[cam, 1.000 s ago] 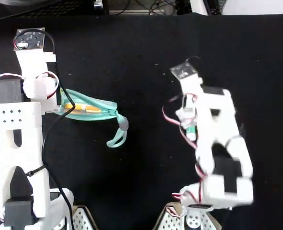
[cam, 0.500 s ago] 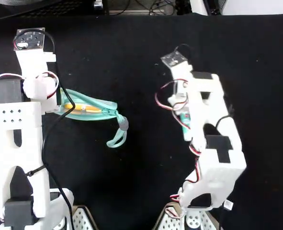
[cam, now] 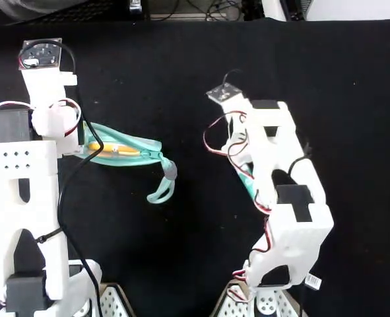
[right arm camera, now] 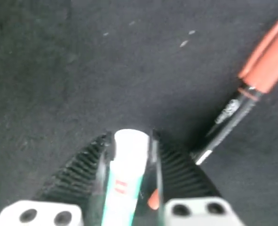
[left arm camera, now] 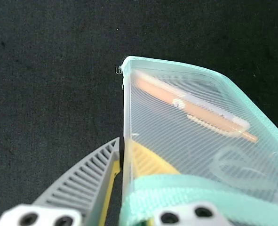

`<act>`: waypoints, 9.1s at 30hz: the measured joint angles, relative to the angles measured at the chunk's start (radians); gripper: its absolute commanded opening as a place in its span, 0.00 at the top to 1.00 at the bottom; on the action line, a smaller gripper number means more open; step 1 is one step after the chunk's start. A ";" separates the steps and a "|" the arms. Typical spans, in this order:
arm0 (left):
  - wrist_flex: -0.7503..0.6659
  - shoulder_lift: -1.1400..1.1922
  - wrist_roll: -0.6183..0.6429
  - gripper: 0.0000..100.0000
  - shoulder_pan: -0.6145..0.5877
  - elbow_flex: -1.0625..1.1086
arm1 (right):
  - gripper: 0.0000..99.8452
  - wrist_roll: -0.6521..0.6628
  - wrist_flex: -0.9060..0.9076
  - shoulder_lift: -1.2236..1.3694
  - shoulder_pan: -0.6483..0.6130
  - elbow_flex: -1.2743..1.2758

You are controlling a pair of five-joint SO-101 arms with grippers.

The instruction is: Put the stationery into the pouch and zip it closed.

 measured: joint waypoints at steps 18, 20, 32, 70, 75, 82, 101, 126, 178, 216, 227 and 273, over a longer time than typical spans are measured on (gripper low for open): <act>0.000 0.000 0.000 0.97 0.000 0.000 | 0.99 0.063 0.064 -0.124 -0.006 0.003; 0.000 0.000 0.000 0.97 0.000 0.000 | 0.99 0.063 0.098 -0.245 -0.017 0.003; 0.000 0.000 0.000 0.97 0.000 0.000 | 0.99 -0.258 0.178 -1.096 -0.374 0.003; 0.000 -0.003 0.000 0.97 0.000 0.035 | 0.99 -0.176 -1.043 -1.494 -0.821 0.950; 0.000 -0.003 0.000 0.97 0.000 0.035 | 0.90 -0.157 -1.022 -1.494 -0.821 0.984; 0.000 -0.003 0.000 0.97 0.000 0.035 | 0.77 -0.235 -0.532 -1.471 -0.821 0.678; -0.002 -0.003 0.000 0.97 0.000 0.035 | 0.80 -0.227 -0.157 -1.188 0.032 0.560; -0.002 -0.003 0.000 0.97 0.000 0.035 | 0.86 -0.210 -0.459 0.218 0.109 -0.178; -0.002 -0.002 0.000 0.97 0.000 0.035 | 0.99 -0.238 -0.939 -1.863 -0.862 0.744; -0.002 -0.002 0.000 0.97 0.000 0.035 | 0.99 -0.236 -1.499 -1.395 -0.859 0.824; 0.009 -0.005 0.000 0.97 -0.023 0.068 | 0.99 -0.236 -1.562 -1.309 -0.861 0.807; 0.011 -0.005 0.002 0.97 -0.051 0.071 | 0.85 -0.316 -0.463 -1.458 -0.798 0.442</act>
